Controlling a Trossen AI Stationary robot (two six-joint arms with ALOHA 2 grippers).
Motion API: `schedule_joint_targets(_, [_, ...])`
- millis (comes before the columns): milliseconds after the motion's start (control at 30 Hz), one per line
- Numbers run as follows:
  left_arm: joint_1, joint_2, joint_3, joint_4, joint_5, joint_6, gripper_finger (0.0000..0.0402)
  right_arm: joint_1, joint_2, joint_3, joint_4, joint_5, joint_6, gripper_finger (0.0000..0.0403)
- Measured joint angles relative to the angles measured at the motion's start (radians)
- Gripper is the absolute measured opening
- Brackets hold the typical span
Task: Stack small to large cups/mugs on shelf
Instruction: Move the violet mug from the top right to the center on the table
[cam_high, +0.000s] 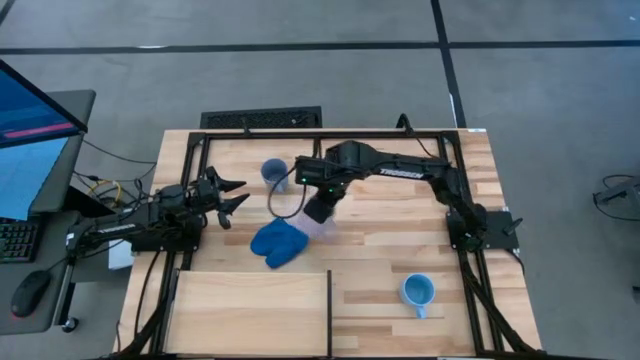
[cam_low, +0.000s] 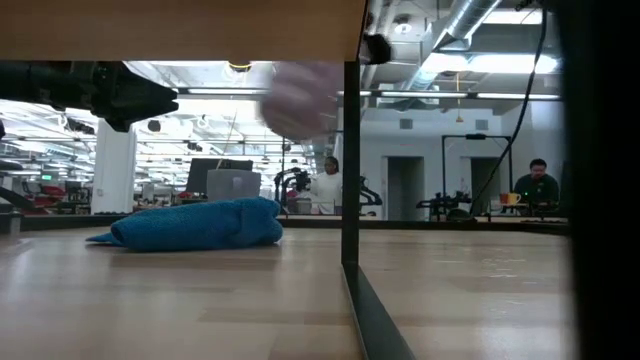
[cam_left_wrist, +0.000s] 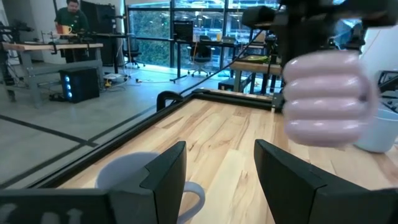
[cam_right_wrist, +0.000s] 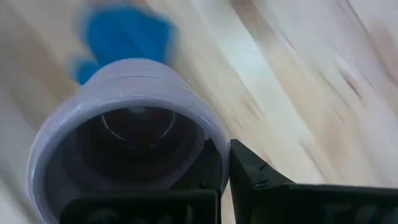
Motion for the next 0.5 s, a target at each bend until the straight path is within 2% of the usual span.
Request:
schedule_joint_targets(133, [0.0, 0.005, 0.0, 0.001, 0.0, -0.009, 0.018, -0.015, 0.047, 0.004, -0.028, 0.003, 0.022, 0.0023])
schedule_joint_targets(300, [0.0, 0.016, 0.0, 0.001, 0.0, -0.01, 0.018, -0.02, 0.093, 0.002, -0.016, -0.052, 0.003, 0.0023])
schedule_joint_targets(500, [0.0, 0.012, 0.0, 0.001, 0.002, -0.01, 0.018, -0.054, 0.093, 0.002, -0.02, -0.034, -0.018, 0.0023])
